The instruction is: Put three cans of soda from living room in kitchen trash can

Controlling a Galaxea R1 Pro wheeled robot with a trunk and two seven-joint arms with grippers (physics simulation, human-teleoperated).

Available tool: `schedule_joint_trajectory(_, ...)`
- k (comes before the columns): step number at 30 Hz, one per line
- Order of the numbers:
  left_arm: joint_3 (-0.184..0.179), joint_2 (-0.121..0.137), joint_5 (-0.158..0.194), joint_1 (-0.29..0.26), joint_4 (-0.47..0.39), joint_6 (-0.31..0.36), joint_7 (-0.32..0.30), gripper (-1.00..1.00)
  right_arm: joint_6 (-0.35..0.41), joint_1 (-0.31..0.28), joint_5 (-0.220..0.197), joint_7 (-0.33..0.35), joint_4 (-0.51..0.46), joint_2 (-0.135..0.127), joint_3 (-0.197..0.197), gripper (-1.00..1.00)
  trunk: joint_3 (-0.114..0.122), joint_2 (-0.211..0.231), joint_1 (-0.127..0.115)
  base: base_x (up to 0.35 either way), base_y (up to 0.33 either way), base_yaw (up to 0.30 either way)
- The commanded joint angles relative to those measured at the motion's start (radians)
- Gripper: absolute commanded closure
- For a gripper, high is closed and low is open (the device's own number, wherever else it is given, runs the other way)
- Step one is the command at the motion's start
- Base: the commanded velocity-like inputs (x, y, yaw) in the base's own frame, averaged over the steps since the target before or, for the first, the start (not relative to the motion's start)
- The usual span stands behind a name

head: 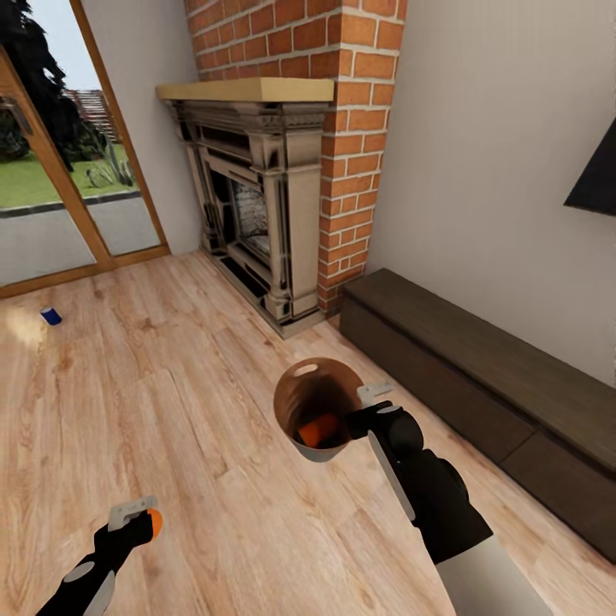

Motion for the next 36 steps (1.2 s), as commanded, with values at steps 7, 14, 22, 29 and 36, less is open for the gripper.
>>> schedule_joint_trajectory(7, 0.000, 0.000, -0.002, 0.000, 0.000, 0.000, 0.000, 1.00, -0.001, 0.000, -0.004, 0.002, 0.000, 0.000, 0.000, 1.00, 0.034, 0.049, -0.027, 0.000, 0.000, 0.000)
schedule_joint_trajectory(14, 0.000, 0.000, -0.002, 0.000, 0.000, 0.000, 0.000, 1.00, -0.001, 0.000, -0.004, 0.002, 0.000, 0.000, 0.000, 1.00, 0.067, 0.098, -0.054, 0.000, 0.000, 0.000)
schedule_joint_trajectory(22, 0.000, 0.000, -0.002, 0.000, 0.000, 0.000, 0.000, 1.00, -0.001, 0.000, -0.004, 0.002, 0.000, 0.000, -0.001, 1.00, 0.105, 0.154, -0.085, 0.000, 0.000, 0.000)
schedule_joint_trajectory(29, 0.000, 0.000, -0.002, 0.000, 0.000, 0.000, 0.000, 1.00, -0.001, 0.000, -0.004, 0.002, 0.001, 0.000, 0.000, 1.00, 0.139, 0.203, -0.111, 0.000, 0.000, 0.000)
schedule_joint_trajectory(36, 0.000, 0.000, -0.002, 0.000, -0.001, 0.000, 0.000, 1.00, -0.001, 0.000, -0.004, 0.002, 0.019, 0.000, 0.000, 1.00, 0.165, 0.238, -0.131, 0.000, 0.000, 0.000)
